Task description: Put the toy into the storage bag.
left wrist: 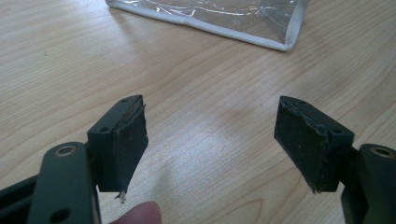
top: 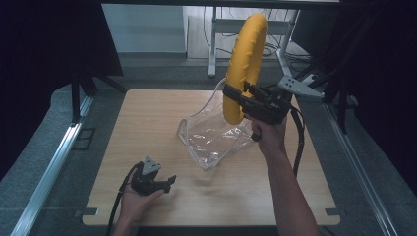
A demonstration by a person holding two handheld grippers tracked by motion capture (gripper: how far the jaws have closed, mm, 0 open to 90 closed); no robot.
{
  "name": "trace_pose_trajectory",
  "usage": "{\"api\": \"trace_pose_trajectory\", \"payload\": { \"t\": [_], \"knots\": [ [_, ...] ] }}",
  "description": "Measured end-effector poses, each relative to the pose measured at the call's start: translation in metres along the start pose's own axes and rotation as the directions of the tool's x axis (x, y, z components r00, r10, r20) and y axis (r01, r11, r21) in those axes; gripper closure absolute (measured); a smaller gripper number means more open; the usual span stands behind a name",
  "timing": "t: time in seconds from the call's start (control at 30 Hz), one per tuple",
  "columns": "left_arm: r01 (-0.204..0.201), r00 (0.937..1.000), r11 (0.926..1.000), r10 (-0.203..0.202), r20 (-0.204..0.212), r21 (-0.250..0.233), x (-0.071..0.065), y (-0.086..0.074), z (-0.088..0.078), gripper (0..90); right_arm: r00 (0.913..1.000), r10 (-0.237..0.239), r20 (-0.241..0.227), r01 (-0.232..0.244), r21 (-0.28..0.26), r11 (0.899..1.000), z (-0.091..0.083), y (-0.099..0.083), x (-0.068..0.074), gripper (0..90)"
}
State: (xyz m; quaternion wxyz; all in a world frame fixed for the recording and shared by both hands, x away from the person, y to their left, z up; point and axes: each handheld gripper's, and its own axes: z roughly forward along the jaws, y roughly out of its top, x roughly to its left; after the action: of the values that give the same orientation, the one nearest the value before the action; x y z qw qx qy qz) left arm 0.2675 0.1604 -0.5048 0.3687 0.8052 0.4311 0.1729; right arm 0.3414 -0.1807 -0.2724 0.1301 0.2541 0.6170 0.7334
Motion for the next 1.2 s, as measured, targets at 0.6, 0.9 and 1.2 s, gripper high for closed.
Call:
{"api": "trace_pose_trajectory", "payload": {
  "t": [0.6, 0.9, 1.2],
  "knots": [
    [0.001, 1.0, 1.0, -0.001, -0.004, -0.002, 0.001, -0.001, 0.001, 25.6, 0.999, 0.018, -0.041, -0.016, 0.038, 0.999, 0.015, -0.026, 0.009, 50.0],
    [-0.001, 1.0, 1.0, 0.001, -0.005, 0.002, 0.0, -0.001, 0.001, 25.7, 0.9977, 0.028, -0.061, -0.025, 0.048, 0.999, 0.016, -0.039, 0.015, 49.9],
    [-0.001, 1.0, 1.0, 0.001, -0.007, 0.004, 0.0, -0.001, 0.002, 25.7, 0.9969, 0.032, -0.071, -0.028, 0.056, 0.998, 0.017, -0.053, 0.017, 49.9]
  ]
}}
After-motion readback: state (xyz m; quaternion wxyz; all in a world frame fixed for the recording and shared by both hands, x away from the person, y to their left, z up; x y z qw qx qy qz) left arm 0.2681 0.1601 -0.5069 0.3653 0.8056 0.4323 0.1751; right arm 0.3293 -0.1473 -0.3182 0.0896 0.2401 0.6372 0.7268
